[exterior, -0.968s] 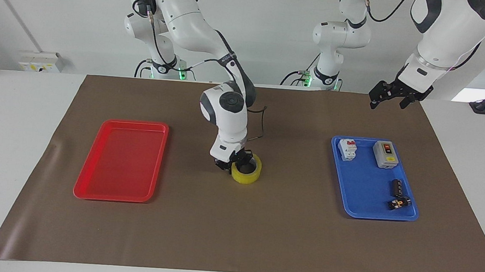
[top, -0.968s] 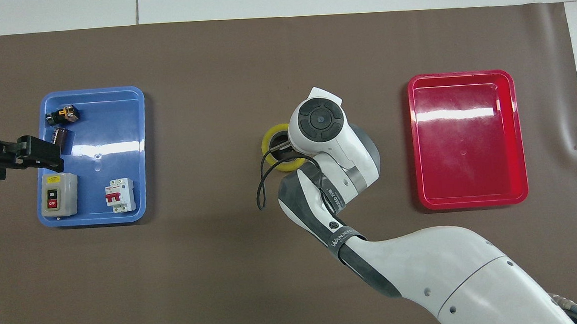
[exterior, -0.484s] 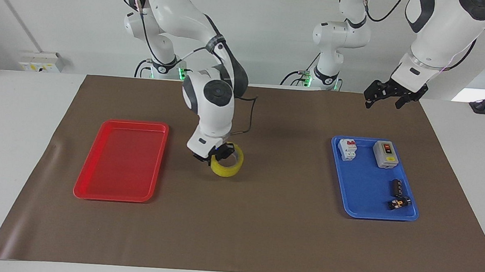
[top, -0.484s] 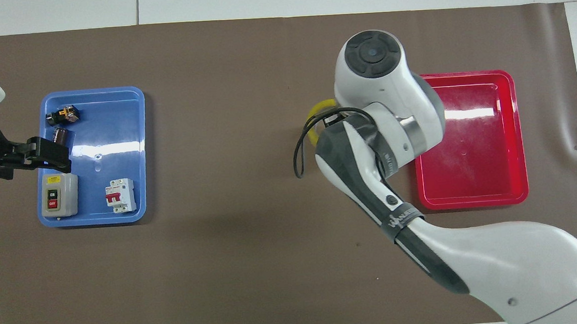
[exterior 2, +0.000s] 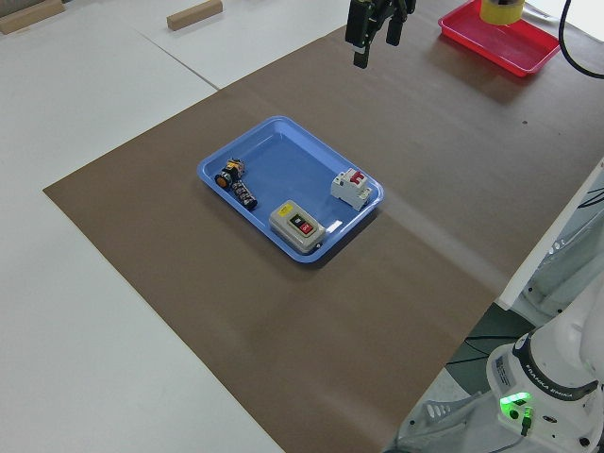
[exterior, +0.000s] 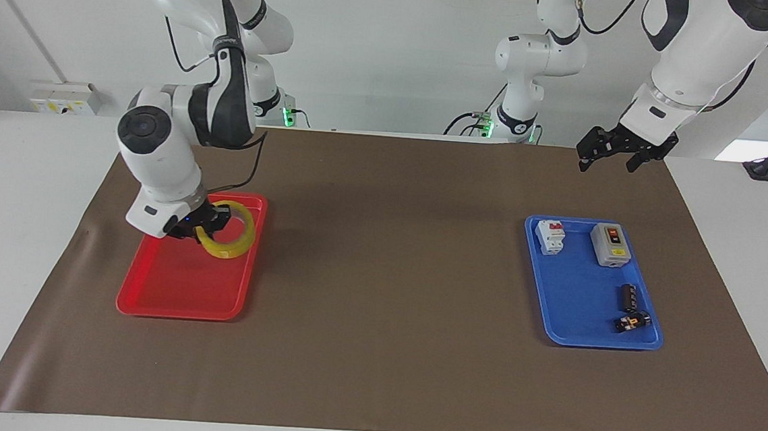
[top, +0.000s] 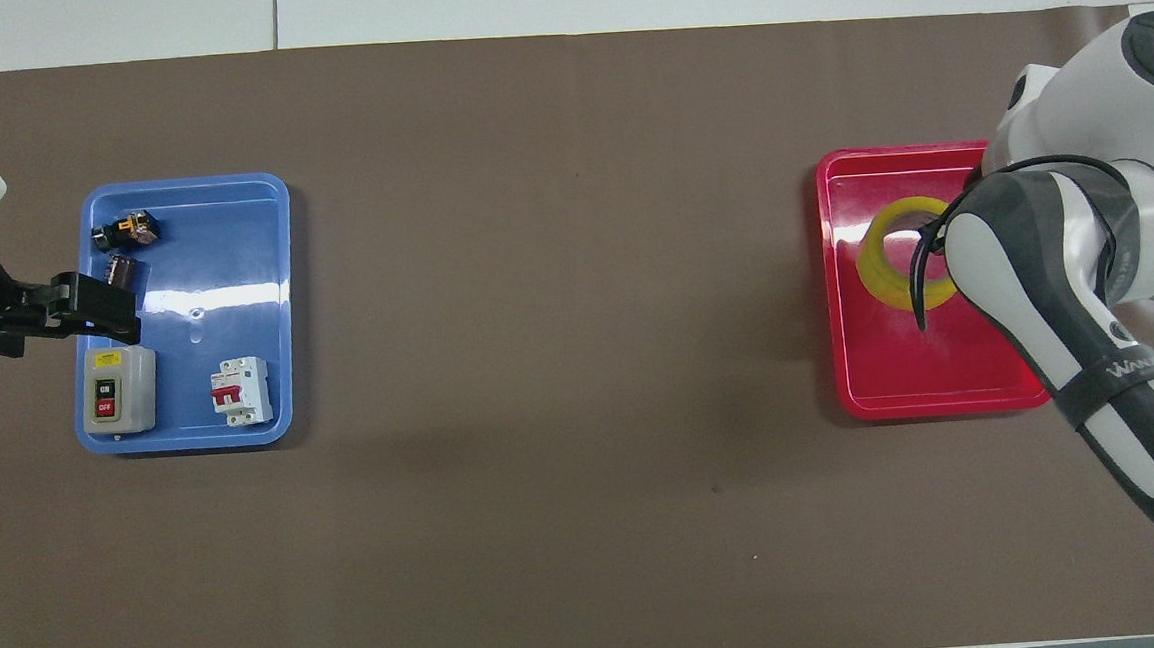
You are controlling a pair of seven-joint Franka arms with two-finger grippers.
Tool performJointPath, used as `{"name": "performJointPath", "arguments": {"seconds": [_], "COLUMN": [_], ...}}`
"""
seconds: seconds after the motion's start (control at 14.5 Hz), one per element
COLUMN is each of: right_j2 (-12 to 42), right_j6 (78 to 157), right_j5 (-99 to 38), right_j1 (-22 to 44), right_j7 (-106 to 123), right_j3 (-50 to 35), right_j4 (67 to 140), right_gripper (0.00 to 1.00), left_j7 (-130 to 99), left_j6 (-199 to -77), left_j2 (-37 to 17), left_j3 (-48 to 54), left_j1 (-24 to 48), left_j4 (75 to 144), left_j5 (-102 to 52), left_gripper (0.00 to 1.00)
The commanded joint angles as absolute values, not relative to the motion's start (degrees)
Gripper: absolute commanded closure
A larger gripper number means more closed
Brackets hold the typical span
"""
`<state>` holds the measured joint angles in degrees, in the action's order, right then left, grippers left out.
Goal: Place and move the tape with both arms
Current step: 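Lower the tape into the red tray and open the right gripper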
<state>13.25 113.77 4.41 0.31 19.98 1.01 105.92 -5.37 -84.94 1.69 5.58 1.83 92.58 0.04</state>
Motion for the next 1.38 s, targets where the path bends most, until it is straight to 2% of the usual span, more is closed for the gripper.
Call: {"name": "performJointPath", "arguments": {"seconds": [0.0,0.14,0.48,0.69,1.31], "right_j2": [8.71,7.91,8.79,9.4,11.42], "right_j6": [125.02,132.77,135.08,141.49,144.93], "right_j5": [4.75,4.75,4.57,4.66,4.57], "right_j1": [-4.2,-5.62,-5.89,-6.24,-7.03], "right_j7": [24.95,25.93,25.22,25.4,25.58], "right_j3": [-0.09,-0.09,-0.09,-0.09,-0.09], "right_j4": [118.0,122.86,124.79,127.61,127.71], "right_gripper": [1.0,1.0,1.0,1.0,1.0], "left_j7": [-4.92,-4.57,-4.75,-4.75,-4.75], "left_j6": [-85.96,-85.87,-85.69,-85.61,-85.61], "left_j2": [3.25,3.34,3.34,3.34,3.34], "left_j3": [6.15,6.15,6.06,6.06,6.06], "left_j1": [0.97,0.97,0.18,0.18,0.18], "left_j4": [93.43,93.52,93.52,93.52,93.52], "left_j5": [-1.23,-1.23,-1.23,-1.23,-1.23], "left_gripper": [0.0,0.0,0.0,0.0,0.0]}}
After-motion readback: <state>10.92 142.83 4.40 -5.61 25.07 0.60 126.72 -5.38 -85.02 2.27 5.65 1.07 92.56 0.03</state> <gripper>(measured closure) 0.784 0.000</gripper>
